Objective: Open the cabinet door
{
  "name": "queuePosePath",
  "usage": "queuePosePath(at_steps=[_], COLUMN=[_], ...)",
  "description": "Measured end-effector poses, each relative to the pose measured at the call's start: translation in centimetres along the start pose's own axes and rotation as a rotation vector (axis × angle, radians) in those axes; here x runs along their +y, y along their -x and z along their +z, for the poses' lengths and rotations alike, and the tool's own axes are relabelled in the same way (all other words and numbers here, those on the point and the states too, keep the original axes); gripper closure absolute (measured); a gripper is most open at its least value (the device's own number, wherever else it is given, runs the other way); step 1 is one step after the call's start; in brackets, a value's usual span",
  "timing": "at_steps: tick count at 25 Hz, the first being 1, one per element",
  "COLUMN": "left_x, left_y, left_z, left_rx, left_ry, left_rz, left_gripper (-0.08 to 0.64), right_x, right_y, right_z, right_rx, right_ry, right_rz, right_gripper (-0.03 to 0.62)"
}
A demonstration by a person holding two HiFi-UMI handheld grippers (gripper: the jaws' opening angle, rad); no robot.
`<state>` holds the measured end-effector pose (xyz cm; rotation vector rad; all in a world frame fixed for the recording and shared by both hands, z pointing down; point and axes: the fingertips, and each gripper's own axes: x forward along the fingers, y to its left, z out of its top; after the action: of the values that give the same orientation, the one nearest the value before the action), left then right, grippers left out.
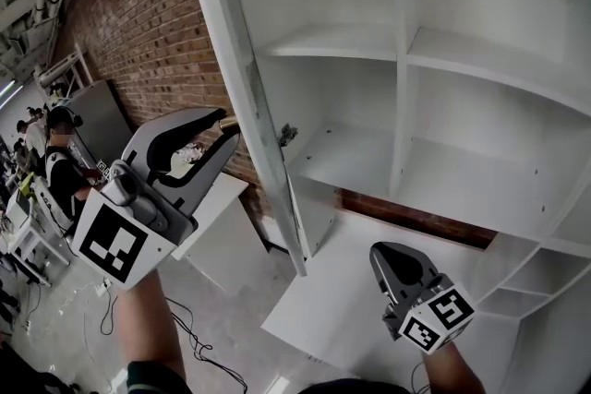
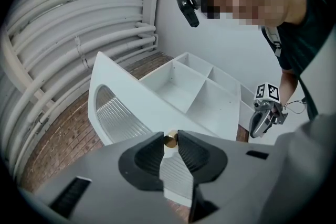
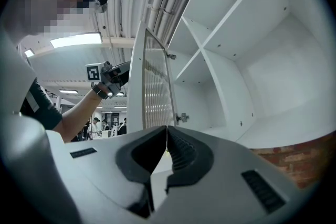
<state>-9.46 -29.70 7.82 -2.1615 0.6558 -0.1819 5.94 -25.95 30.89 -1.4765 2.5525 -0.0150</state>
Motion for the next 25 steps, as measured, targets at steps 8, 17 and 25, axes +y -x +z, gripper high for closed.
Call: queuePosePath(at_steps=[8, 17, 25], left_x=[2.9, 5.0, 7.7], left_y=[4.7, 7.4, 10.2], left_z=[-1.8, -4.0, -5.7], left_rx=[0.011, 0.025, 0.023], left_ry=[0.013, 0.02, 0.02], left_rz=[0.052, 0.129, 0.219], left_gripper=[0.472, 0.468, 0.474], right_x=[2.6, 3.9, 5.1], right_y=[-1.6, -3.2, -3.9], right_z=[0.2, -0.8, -0.9], right_rx=[0.008, 0.019, 0.022], right_ry=[0.011, 0.01, 0.01], right_rz=[0.007, 0.029, 0.038], right_gripper=[0.589, 0.589, 0.589])
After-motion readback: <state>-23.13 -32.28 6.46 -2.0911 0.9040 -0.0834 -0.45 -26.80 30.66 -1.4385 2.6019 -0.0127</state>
